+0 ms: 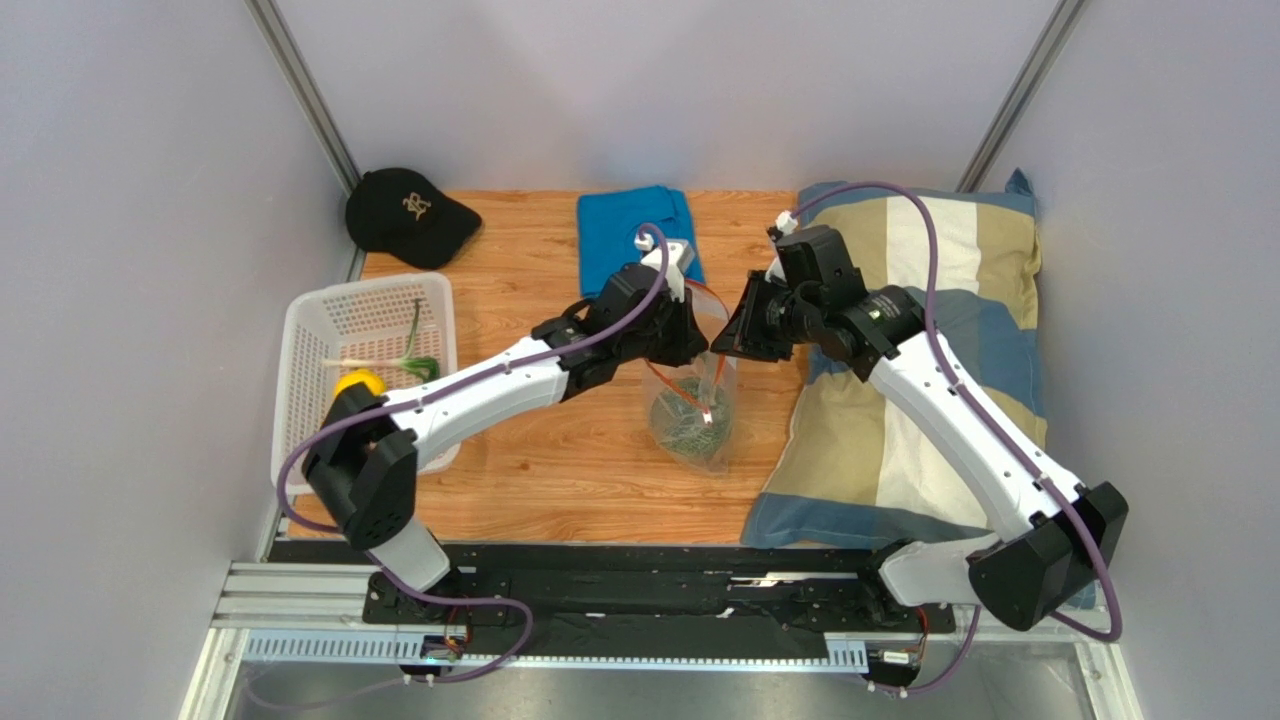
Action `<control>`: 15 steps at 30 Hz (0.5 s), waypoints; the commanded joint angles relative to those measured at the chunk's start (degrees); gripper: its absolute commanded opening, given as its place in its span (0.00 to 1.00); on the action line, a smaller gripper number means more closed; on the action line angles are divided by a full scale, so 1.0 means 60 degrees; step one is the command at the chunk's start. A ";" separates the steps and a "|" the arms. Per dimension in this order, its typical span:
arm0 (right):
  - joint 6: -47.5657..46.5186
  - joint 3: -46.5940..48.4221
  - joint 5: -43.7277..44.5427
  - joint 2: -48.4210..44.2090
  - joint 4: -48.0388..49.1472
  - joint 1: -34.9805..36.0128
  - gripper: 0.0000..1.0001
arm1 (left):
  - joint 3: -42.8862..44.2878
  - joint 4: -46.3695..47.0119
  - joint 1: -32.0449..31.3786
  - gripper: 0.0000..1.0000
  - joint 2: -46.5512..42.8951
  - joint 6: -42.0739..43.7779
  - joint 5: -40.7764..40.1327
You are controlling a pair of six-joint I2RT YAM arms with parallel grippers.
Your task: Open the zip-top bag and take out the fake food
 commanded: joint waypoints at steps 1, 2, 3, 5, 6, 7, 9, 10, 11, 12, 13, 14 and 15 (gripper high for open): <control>-0.0282 0.0221 0.0199 -0.0571 0.0109 -0.0019 0.00 | 0.0460 -0.1098 0.0015 0.00 -0.0991 0.0846 0.0095; -0.0224 0.0221 0.0125 -0.0586 0.0182 -0.0004 0.00 | 0.0519 -0.1346 0.0015 0.00 -0.1122 0.1006 0.0080; -0.0107 0.0235 0.0080 -0.0630 0.0197 -0.0004 0.00 | 0.0592 -0.1464 0.0000 0.00 -0.1196 0.1080 0.0065; -0.0091 0.0309 0.0138 -0.0659 0.0168 0.0010 0.00 | 0.0622 -0.1568 -0.0058 0.00 -0.1516 0.1168 -0.0111; -0.0106 0.0323 0.0167 -0.0630 0.0153 -0.0019 0.00 | 0.0607 -0.1582 -0.0087 0.00 -0.1664 0.1299 -0.0111; -0.0135 0.0324 0.0226 -0.0630 0.0139 -0.0004 0.00 | 0.0680 -0.1641 -0.0146 0.00 -0.1781 0.1358 -0.0387; -0.0120 0.0309 0.0256 -0.0528 0.0065 -0.0019 0.00 | 0.0913 -0.1904 -0.0234 0.00 -0.2118 0.1592 -0.0637; -0.0091 0.0309 0.0241 -0.0484 0.0036 -0.0004 0.00 | 0.0958 -0.1934 -0.0249 0.00 -0.2351 0.1651 -0.0624; -0.0091 0.0309 0.0226 -0.0440 0.0022 -0.0004 0.00 | 0.1046 -0.1949 -0.0249 0.00 -0.2455 0.1681 -0.0609; -0.0077 0.0323 0.0241 -0.0353 0.0007 -0.0004 0.00 | 0.1206 -0.1949 -0.0263 0.00 -0.2543 0.1812 -0.0493; -0.0091 0.0338 0.0226 -0.0279 -0.0008 -0.0004 0.00 | 0.1295 -0.1963 -0.0278 0.00 -0.2689 0.1900 -0.0390; -0.0091 0.0425 0.0183 -0.0235 -0.0008 -0.0004 0.00 | 0.1368 -0.1920 -0.0293 0.00 -0.2720 0.1944 -0.0244; -0.0091 0.0484 0.0110 -0.0177 0.0007 0.0010 0.00 | 0.1485 -0.1890 -0.0293 0.00 -0.2763 0.1974 0.0062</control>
